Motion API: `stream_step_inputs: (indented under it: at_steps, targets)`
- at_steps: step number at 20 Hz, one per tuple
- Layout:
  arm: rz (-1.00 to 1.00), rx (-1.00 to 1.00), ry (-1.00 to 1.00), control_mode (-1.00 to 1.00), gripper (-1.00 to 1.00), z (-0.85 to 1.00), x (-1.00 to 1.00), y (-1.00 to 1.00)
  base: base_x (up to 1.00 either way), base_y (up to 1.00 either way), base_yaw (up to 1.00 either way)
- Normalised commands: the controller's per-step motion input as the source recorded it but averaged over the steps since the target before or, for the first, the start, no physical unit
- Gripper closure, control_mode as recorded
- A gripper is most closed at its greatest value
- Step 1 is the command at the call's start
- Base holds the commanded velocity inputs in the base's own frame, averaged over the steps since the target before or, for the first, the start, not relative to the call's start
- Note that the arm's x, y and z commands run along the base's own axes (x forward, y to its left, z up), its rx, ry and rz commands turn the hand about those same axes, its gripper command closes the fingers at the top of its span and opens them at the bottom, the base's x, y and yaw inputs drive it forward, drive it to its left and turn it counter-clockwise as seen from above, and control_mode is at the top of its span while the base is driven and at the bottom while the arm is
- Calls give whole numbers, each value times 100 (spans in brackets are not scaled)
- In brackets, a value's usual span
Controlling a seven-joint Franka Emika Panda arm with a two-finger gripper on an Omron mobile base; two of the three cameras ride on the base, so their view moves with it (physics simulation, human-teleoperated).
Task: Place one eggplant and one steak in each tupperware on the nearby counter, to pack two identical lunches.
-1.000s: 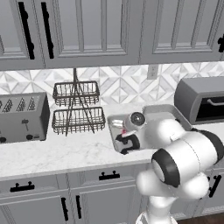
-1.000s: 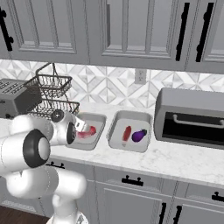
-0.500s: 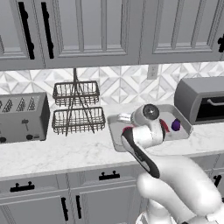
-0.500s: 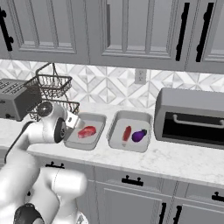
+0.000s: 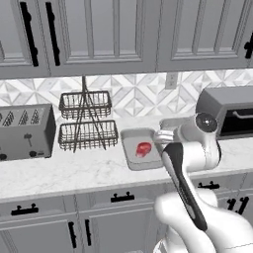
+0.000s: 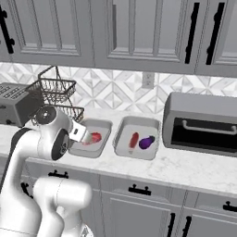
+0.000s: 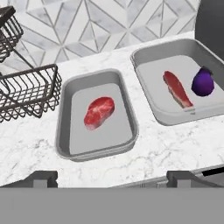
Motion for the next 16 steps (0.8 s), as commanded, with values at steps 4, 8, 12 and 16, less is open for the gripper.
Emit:
stream_step_inputs:
  at_steps: [4, 8, 12, 16]
  targets:
    - [0, 0, 0, 100, -100, 0, 0, 0, -100, -33, 26]
    - [0, 0, 0, 100, -100, 0, 0, 0, -72, -23, 68]
    - [0, 0, 0, 100, -100, 0, 0, 0, -41, -17, 84]
    - [0, 0, 0, 100, -100, 0, 0, 0, -44, -21, 83]
